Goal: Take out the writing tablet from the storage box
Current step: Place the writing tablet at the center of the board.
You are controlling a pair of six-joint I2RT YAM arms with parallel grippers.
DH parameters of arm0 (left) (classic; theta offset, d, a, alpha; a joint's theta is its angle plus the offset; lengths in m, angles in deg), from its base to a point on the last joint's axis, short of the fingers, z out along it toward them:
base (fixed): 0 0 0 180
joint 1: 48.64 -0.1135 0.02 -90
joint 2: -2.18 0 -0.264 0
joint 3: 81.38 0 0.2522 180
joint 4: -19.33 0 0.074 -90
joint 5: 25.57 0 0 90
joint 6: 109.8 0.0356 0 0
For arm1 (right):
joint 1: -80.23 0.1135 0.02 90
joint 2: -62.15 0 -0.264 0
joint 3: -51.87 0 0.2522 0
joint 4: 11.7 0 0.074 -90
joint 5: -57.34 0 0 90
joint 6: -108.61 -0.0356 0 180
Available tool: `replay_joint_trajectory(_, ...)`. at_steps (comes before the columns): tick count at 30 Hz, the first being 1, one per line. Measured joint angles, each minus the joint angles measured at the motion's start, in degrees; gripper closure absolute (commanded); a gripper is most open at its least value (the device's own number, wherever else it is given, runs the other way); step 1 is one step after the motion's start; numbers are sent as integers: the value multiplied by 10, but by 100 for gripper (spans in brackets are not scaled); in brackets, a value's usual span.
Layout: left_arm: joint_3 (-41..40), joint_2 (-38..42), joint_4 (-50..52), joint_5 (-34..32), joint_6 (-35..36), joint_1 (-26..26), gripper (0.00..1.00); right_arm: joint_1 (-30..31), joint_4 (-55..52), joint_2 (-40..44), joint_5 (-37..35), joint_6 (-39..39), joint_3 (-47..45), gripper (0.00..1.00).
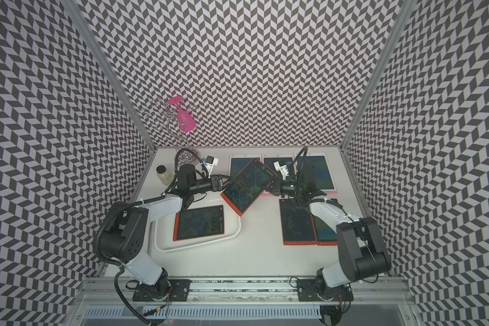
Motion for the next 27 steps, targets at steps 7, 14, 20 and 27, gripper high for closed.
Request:
replay_joint_trajectory(7,21,-19,11,22,11,10,28,0,0,-2,10,0,0,99)
replay_joint_trajectory(14,28,-21,12,52,11,17,45,0,0,-16,19,8,14,99)
replay_joint_trajectory(20,28,-27,6,75,6,20,63,0,0,-26,32,9,27,97)
replay_joint_trajectory(27,30,-37,2,92,-3,23,68,-4,1,-45,38,9,36,76)
